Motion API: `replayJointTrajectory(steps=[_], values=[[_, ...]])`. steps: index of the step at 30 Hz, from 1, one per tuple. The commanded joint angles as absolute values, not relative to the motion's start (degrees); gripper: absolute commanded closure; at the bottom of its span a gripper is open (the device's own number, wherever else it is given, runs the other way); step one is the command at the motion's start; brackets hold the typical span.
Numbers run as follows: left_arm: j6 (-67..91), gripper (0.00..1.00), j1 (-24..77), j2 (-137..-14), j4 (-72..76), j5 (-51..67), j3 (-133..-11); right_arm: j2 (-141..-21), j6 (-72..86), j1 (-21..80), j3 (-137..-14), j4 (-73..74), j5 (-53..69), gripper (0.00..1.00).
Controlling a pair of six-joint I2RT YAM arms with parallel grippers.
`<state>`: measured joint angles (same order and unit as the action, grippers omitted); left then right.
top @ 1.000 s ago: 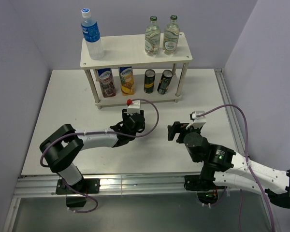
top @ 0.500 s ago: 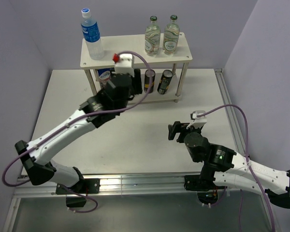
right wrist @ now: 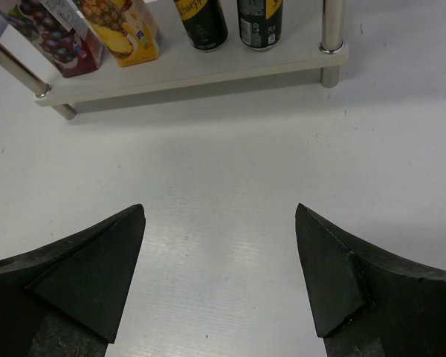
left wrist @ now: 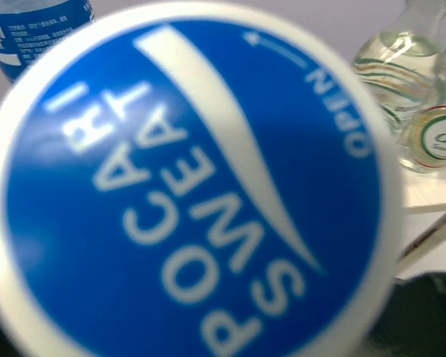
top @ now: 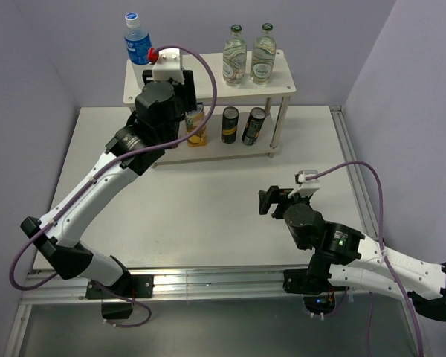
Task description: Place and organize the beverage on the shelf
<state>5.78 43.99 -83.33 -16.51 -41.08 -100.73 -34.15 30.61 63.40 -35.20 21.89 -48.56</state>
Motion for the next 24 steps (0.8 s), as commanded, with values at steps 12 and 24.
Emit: replayJointTrajectory(steps=[12, 24], values=[[0.62, 1.00, 36.92, -91.23, -3.43, -37.09, -113.99, -30.59, 32.26, 63.63, -33.84, 22.33, -51.15, 0.12], [-0.53, 1.00, 33.93, -98.00, -7.64, -36.65, -122.69, -30.94, 31.47, 63.63, -33.84, 21.71, -51.68, 0.12]])
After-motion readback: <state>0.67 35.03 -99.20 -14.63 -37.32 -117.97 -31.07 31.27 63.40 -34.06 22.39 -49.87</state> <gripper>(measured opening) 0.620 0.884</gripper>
